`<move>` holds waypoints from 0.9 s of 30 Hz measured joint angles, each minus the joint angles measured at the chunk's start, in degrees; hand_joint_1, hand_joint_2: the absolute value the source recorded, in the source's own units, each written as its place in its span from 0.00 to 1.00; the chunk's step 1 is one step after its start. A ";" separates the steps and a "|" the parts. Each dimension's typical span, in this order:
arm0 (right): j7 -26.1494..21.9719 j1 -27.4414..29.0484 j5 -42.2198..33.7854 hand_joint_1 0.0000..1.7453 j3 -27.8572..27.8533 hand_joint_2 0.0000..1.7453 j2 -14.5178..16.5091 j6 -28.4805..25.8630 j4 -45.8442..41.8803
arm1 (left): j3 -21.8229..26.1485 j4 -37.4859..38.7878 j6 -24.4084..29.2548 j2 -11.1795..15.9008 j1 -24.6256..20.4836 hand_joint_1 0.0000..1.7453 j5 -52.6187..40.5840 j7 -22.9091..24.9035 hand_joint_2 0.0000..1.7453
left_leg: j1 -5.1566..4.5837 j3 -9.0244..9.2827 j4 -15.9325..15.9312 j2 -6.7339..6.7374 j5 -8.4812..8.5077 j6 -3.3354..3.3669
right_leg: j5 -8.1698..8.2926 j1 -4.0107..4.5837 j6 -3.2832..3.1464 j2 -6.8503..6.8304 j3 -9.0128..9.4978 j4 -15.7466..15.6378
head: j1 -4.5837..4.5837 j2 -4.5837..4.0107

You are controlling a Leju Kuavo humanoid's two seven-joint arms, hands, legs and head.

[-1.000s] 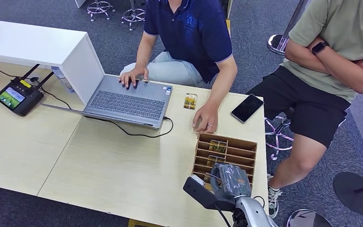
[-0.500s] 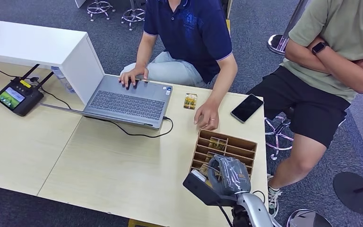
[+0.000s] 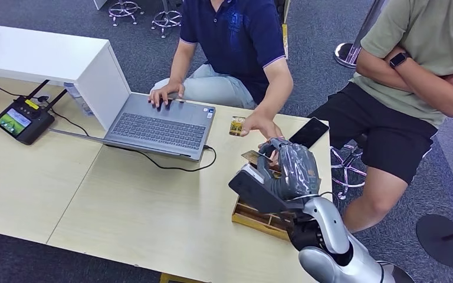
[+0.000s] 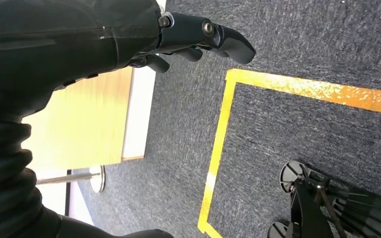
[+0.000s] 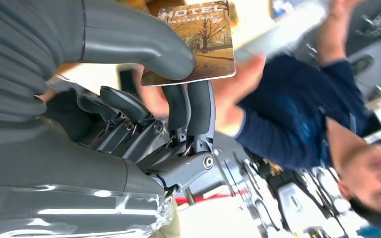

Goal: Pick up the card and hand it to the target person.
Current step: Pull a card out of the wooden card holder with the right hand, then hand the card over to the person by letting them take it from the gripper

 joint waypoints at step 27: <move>-2.15 -10.40 4.25 0.00 0.01 1.00 5.16 -5.57 19.48 | -2.84 0.00 -2.26 0.00 -0.10 0.00 -2.86 -1.27 0.00 | 0.00 0.01 0.01 -0.03 0.01 0.00 | 0.00 0.00 0.00 -0.03 -0.02 0.01 | 0.00 0.00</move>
